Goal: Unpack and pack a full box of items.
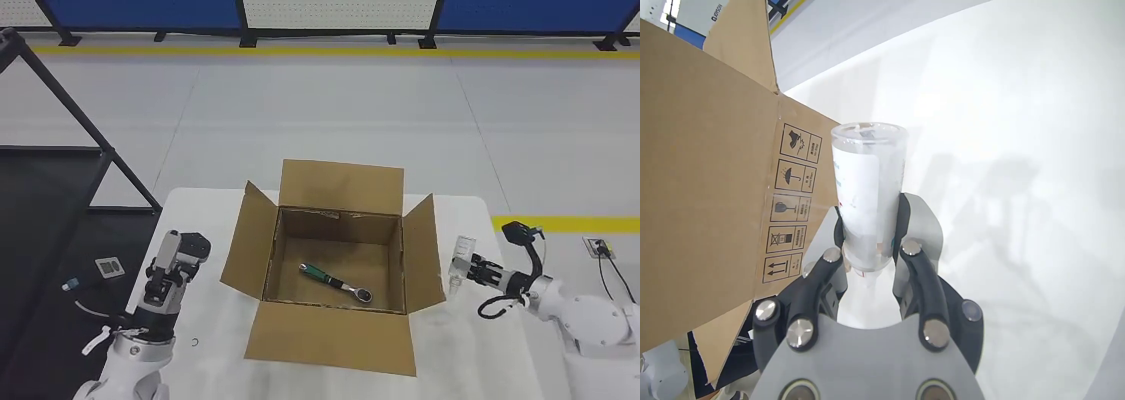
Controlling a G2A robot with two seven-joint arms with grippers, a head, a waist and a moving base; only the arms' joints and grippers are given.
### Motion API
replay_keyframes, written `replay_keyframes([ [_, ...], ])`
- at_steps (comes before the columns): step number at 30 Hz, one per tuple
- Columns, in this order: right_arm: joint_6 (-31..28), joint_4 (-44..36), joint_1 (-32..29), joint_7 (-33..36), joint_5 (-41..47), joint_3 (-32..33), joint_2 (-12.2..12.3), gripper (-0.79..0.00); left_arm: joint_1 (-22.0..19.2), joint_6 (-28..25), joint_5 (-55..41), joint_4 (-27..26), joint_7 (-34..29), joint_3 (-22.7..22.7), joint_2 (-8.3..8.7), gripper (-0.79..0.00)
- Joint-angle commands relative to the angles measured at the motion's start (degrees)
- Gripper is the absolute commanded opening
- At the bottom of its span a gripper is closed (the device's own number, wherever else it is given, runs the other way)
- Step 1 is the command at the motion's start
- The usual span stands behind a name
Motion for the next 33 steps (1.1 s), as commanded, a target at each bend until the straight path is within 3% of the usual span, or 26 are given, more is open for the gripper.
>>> replay_keyframes([
  [1, 0.9, -0.7, -0.2, 0.2, -1.0, -1.3, 0.0, -0.785, 0.2, -0.1, 0.2, -0.1, 0.1, 0.3, 0.00, 0.000],
  [12, 7.6, 6.5, 5.3, 14.0, -3.6, -5.5, 1.3, -0.785, 1.0, -0.3, 0.1, -0.7, 0.1, 0.1, 0.08, 0.000],
  [17, 12.3, 9.8, 7.9, 13.9, -6.1, -8.5, 1.3, -0.785, 1.1, -0.3, 0.3, -1.0, 0.0, 0.3, 0.12, 0.000],
  [28, 14.7, 15.6, 12.4, 15.7, -7.5, -12.6, 1.6, -0.785, 2.0, -0.6, 0.2, -1.3, 0.2, 0.1, 0.19, 0.000],
  [33, 16.0, 16.8, 13.5, 16.0, -8.4, -14.0, 1.8, -0.637, 2.2, -0.9, 0.1, -1.5, 0.3, 0.0, 0.22, 0.000],
])
